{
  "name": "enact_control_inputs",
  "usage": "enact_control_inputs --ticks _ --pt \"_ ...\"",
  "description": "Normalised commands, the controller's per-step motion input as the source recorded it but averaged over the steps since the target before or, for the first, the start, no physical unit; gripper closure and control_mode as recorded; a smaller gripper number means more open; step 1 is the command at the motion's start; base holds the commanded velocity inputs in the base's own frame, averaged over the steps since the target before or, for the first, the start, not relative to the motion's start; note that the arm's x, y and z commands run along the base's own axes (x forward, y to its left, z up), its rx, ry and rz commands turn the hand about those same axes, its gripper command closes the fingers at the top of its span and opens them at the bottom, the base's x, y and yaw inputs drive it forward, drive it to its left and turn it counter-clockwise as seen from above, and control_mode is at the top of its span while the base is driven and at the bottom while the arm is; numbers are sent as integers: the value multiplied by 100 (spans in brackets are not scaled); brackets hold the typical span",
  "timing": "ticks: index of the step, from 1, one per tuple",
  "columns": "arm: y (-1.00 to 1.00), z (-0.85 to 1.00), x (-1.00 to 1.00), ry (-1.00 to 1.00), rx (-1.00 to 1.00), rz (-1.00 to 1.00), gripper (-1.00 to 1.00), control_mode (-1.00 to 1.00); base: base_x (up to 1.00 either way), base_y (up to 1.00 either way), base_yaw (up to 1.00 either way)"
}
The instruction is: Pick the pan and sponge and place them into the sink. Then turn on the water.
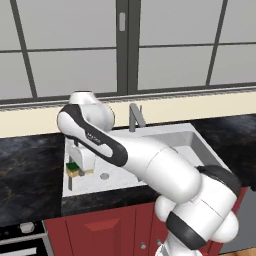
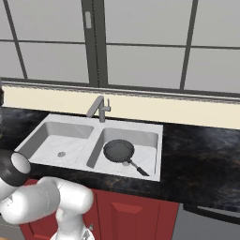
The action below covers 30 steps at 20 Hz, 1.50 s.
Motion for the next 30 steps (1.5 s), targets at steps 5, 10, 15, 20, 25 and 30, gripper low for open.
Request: enact_control_inputs --ticks 5,10,15,20,25,30 --pt "-42 9 -5 -6 -11 -4 100 -100 0 0 0" --pt "-45 8 -2 -4 -9 -4 100 -100 0 0 0" --pt "-52 11 -5 -3 -5 -3 100 -100 0 0 0" --pt "-53 16 -7 -2 -3 -4 100 -100 0 0 0" --pt "-55 14 -6 -2 -1 -4 100 -100 0 0 0" --pt "-56 7 -7 0 0 -4 100 -100 0 0 0"
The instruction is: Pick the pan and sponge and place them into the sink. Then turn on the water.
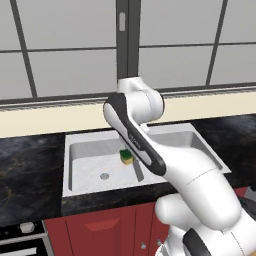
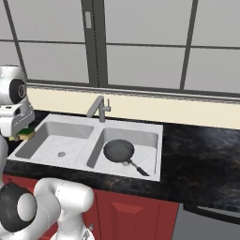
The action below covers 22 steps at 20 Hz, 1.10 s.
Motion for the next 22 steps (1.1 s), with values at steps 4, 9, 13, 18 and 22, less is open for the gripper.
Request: enact_control_inputs --ticks 4,9,13,18,22 --pt "-57 1 -4 0 1 -3 100 -100 0 0 0" --pt "-56 0 -5 0 2 -3 100 -100 0 0 0" --pt "-54 0 -1 1 3 -2 100 -100 0 0 0" --pt "-52 1 0 0 2 0 100 -100 0 0 0" --pt "-52 1 0 0 1 0 100 -100 0 0 0"
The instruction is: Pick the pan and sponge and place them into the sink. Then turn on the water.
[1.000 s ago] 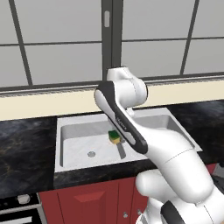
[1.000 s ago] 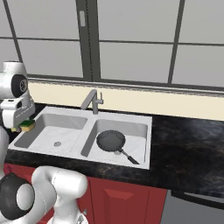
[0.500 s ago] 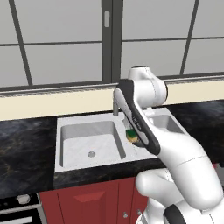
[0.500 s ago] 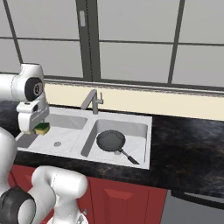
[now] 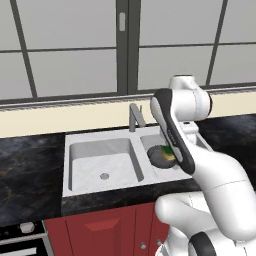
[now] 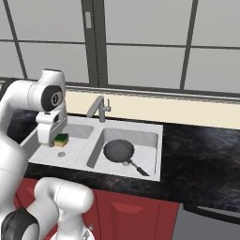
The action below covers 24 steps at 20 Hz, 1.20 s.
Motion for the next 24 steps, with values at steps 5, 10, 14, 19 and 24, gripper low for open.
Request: enact_control_inputs --ticks 5,10,14,19,24 --pt "-43 0 2 0 0 0 100 -100 0 0 0" --pt "-40 1 8 0 0 2 100 -100 0 0 0" --pt "-36 2 11 1 -1 2 100 -100 0 0 0" --pt "-24 0 15 1 -2 5 100 -100 0 0 0" --pt "-28 0 8 0 0 6 100 -100 0 0 0"
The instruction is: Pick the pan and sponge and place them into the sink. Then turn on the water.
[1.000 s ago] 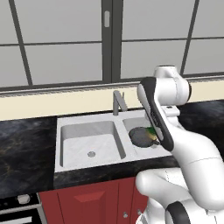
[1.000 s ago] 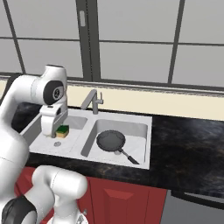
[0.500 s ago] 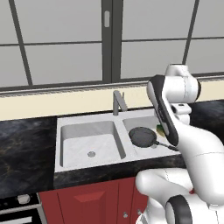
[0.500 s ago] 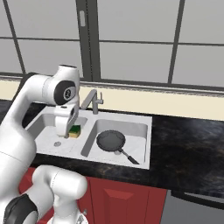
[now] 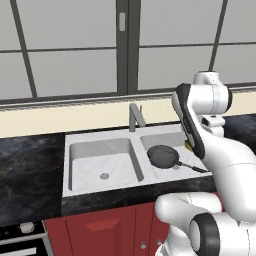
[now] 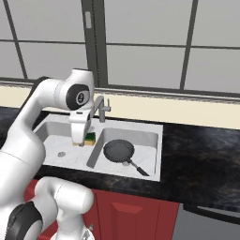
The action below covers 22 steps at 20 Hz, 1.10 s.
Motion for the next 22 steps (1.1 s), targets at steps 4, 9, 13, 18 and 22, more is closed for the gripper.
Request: enact_control_inputs --ticks 4,9,13,18,22 --pt "-27 -1 8 0 0 5 100 -100 0 0 0" --pt "-24 -1 0 0 0 4 100 -100 0 0 0" --pt "-17 -1 7 -1 -3 3 100 -100 0 0 0" --pt "-12 -16 11 -4 -1 0 100 -100 0 0 0" --pt "-13 -21 12 -3 0 1 100 -100 0 0 0"
